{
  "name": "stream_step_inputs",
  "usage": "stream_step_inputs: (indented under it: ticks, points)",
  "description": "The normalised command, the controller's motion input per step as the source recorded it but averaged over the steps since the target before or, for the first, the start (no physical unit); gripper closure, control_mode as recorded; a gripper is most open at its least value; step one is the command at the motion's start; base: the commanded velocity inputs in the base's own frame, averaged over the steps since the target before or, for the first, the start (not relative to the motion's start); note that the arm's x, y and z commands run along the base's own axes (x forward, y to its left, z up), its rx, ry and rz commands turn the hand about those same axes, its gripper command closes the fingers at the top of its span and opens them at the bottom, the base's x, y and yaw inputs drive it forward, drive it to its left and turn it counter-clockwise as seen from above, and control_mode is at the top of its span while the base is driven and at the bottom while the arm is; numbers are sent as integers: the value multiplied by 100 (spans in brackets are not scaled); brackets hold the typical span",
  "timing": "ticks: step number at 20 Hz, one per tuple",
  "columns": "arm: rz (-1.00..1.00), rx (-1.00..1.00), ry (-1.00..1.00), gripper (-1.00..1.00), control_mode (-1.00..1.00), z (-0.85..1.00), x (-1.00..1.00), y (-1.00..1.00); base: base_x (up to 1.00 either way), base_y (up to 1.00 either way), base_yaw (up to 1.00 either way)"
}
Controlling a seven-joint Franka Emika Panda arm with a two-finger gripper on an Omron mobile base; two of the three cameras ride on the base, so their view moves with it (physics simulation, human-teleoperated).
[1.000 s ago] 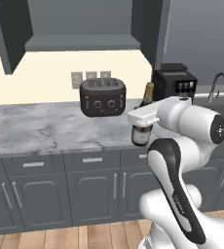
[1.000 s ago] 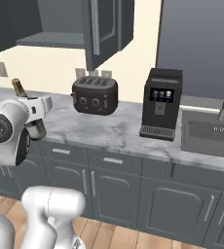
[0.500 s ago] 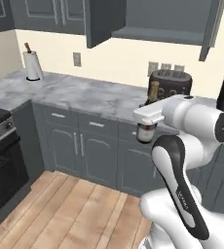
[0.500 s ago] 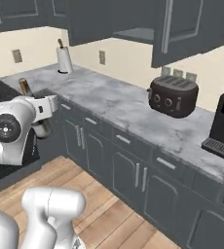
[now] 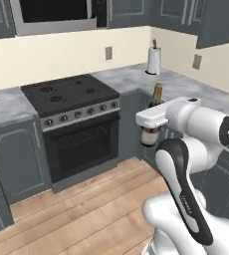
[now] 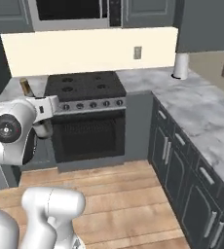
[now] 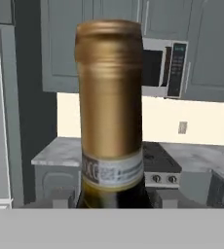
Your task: Open the cabinet directly in front. Then move the wine and the cup to the dining counter with the jar on it.
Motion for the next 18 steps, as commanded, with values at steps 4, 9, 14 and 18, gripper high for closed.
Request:
stream_step_inputs:
  ticks: [4,9,14,18]
  points:
    - [0,0,0,100,100,0,0,0,-37,-3,85]
    - [0,0,0,100,100,0,0,0,-52,-11,81]
    - [0,0,0,100,100,0,0,0,-30,0,93]
    - [0,0,0,100,100,0,0,0,-23,0,94]
